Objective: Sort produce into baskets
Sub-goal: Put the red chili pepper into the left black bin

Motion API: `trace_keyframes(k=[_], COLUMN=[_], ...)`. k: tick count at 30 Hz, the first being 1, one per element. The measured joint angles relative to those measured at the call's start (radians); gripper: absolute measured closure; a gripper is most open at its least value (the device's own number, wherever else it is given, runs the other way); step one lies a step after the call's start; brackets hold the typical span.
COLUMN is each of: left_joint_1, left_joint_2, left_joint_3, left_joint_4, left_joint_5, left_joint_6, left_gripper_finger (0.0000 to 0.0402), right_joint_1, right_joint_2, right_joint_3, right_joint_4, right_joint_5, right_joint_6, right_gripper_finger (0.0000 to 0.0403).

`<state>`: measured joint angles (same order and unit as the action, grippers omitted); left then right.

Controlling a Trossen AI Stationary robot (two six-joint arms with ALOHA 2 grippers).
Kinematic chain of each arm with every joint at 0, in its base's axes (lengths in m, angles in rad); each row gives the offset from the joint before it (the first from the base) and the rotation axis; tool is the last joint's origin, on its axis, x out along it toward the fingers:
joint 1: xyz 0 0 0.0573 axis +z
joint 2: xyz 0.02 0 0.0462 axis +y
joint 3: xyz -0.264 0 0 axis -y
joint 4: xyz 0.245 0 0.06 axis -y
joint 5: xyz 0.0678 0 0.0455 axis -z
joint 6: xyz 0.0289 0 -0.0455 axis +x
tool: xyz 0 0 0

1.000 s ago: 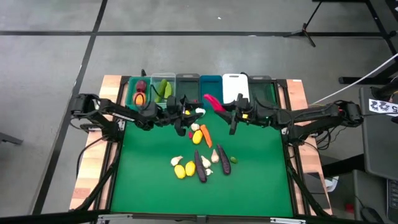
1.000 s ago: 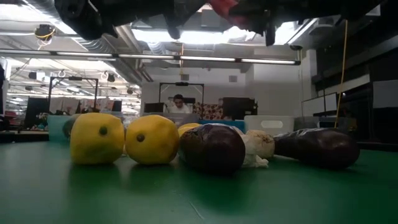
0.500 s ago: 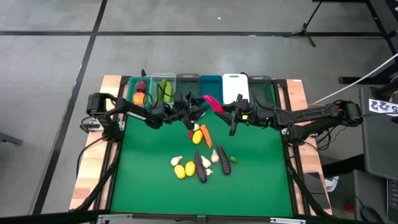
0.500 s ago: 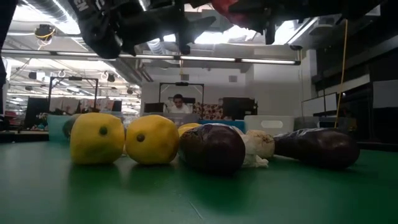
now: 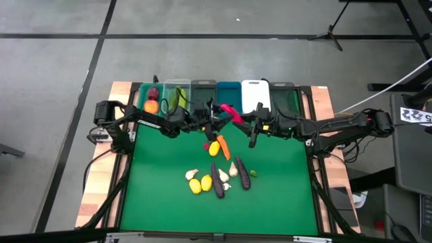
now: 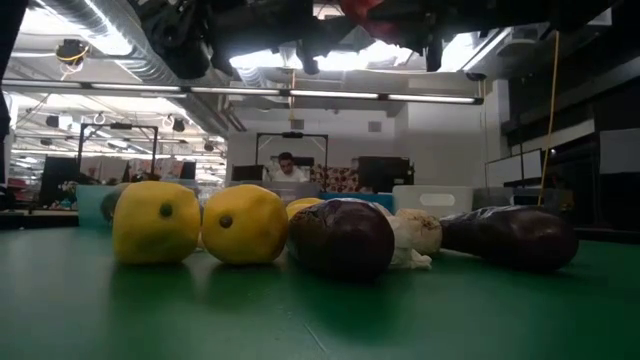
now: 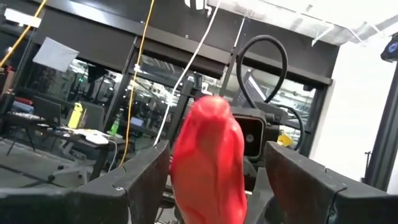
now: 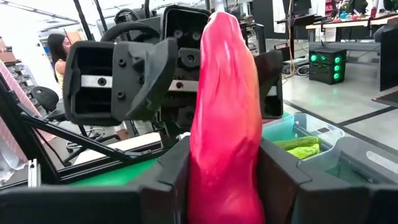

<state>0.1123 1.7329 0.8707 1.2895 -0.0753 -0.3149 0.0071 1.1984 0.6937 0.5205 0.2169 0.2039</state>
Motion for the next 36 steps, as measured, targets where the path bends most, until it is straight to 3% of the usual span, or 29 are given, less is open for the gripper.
trace_keyframes(k=[4, 13, 19, 24, 29, 32, 36], left_joint_1=[0.000, 0.000, 0.000, 0.010, 0.040, 0.072, 0.127], left_joint_2=[0.000, 0.000, 0.000, 0.000, -0.002, -0.024, -0.059], left_joint_3=[0.000, 0.000, 0.000, 0.001, 0.001, 0.001, 0.001], left_joint_4=[0.008, 0.007, -0.001, -0.002, -0.008, -0.099, -0.314], left_joint_5=[0.000, 0.000, 0.000, -0.005, -0.011, -0.041, -0.169], left_joint_6=[0.003, 0.029, 0.030, 0.026, 0.030, 0.046, 0.063], left_gripper_finger=[0.0165, 0.0287, 0.0302, 0.0292, 0.0300, 0.0303, 0.0298], right_joint_1=[0.000, 0.000, -0.001, 0.000, -0.001, -0.001, -0.001], right_joint_2=[0.000, 0.000, -0.001, 0.002, 0.002, 0.002, 0.001], right_joint_3=[0.000, 0.000, 0.000, -0.002, -0.002, -0.002, -0.002], right_joint_4=[-0.001, -0.002, -0.030, -0.113, -0.185, -0.254, -0.368], right_joint_5=[-0.010, -0.031, -0.063, -0.113, -0.091, -0.052, -0.049], right_joint_6=[0.000, 0.003, 0.002, -0.015, 0.003, 0.030, 0.063], right_gripper_finger=[0.0267, 0.0267, 0.0260, 0.0195, 0.0114, 0.0085, 0.0072])
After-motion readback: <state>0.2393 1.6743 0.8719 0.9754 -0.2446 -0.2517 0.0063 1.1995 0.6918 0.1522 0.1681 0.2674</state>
